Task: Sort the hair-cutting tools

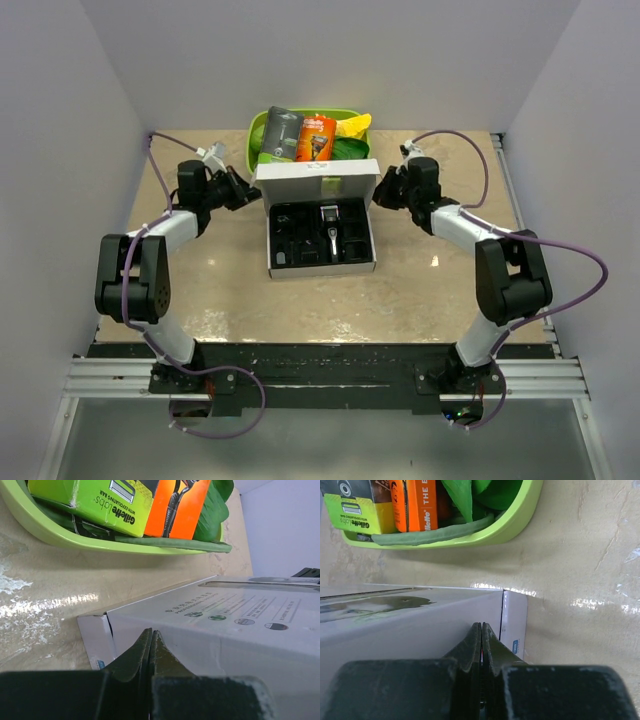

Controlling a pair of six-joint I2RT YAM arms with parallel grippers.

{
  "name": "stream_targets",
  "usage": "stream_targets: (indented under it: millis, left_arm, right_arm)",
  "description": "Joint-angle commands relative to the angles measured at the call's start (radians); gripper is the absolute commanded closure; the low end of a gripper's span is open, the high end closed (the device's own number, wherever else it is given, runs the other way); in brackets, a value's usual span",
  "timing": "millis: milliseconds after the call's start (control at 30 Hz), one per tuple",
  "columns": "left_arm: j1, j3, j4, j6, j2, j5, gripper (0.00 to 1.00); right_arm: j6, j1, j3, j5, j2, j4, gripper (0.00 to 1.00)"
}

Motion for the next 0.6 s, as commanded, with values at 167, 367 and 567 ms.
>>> stream_targets:
  millis: [167, 367, 567]
  left_arm:
    - [-0.014, -0.014, 0.038, -0.002, -0.037, 0.009, 1.0]
    - [-0.026, -0.057, 0.043, 0.005, -0.06, -0.008, 1.0]
    - [-0.034, -0.094, 0.045, 0.016, -0.078, -0.019, 1.0]
  right_arm:
    - [-0.02, 0.03, 0.024, -0.011, -0.049, 0.039, 1.0]
    - [-0.019, 0.056, -0.008, -0.002, -0.049, 0.053, 1.0]
    - [-0.011, 0.069, -0.045, 0.015, -0.06, 0.072, 1.0]
